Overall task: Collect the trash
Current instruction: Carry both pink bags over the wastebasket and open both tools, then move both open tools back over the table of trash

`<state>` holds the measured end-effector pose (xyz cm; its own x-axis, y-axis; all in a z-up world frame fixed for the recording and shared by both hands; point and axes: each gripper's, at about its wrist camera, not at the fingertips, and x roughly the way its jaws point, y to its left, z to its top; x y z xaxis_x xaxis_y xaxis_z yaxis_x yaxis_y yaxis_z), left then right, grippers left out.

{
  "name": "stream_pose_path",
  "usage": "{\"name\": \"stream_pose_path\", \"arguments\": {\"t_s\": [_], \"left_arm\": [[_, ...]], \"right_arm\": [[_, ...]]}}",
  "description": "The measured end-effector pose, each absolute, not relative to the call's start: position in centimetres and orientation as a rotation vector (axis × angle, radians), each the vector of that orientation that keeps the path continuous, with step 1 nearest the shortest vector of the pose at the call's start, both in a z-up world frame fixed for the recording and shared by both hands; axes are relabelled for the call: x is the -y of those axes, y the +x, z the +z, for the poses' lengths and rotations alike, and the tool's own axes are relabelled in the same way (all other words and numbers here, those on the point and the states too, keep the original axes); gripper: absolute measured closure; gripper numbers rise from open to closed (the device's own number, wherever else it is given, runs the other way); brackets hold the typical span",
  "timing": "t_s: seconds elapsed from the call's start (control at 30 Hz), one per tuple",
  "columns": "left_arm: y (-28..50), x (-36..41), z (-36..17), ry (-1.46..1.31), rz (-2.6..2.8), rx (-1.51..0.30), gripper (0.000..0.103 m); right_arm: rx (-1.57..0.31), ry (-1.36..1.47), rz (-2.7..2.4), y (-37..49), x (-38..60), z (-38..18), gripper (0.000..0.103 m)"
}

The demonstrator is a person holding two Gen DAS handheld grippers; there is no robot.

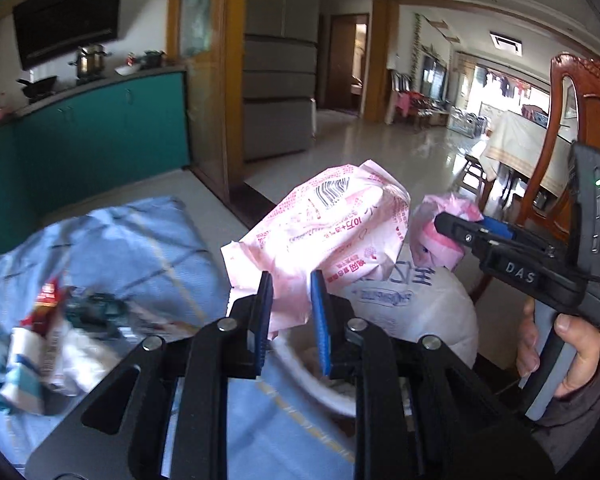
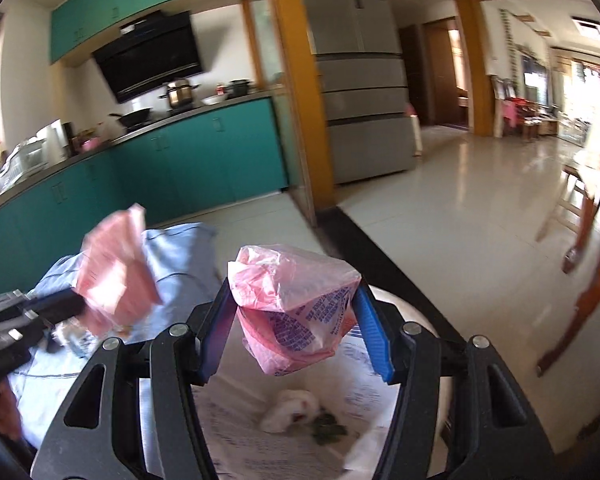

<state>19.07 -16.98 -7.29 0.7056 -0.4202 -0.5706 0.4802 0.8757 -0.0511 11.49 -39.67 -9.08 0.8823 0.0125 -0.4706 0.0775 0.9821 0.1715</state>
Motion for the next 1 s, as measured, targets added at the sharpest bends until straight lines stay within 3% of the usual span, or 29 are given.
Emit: {"name": "stream_pose_path", "arguments": {"t_s": [0.23, 0.47, 0.6, 0.83, 1.0], "left_arm": [[21.0, 24.2, -11.8, 0.150, -0.571, -0.688, 0.081], [21.5, 25.8, -13.4, 0.189, -0.555, -0.707, 0.062], [21.4, 24.4, -12.6, 0.187, -0.541, -0.691, 0.059], [20.1, 17.5, -9.1, 0.257, -0.414, -0.604, 0.053], [21.4, 9.9, -7.2, 0.258, -0.244, -0.572, 0.048]], "right_arm": [[-0.518, 0.258, -0.109, 11.0, 43.3, -10.2, 0.045], [-0.548, 0.270, -0.136, 11.2, 43.9, -10.7, 0.044], [-0.550, 0.257, -0.141, 11.3, 43.5, -10.8, 0.041], [-0.562, 0.242, -0.117, 12.0, 41.8, -10.8, 0.023], [-0.571, 0.206, -0.074, 13.2, 38.9, -10.9, 0.019]]}}
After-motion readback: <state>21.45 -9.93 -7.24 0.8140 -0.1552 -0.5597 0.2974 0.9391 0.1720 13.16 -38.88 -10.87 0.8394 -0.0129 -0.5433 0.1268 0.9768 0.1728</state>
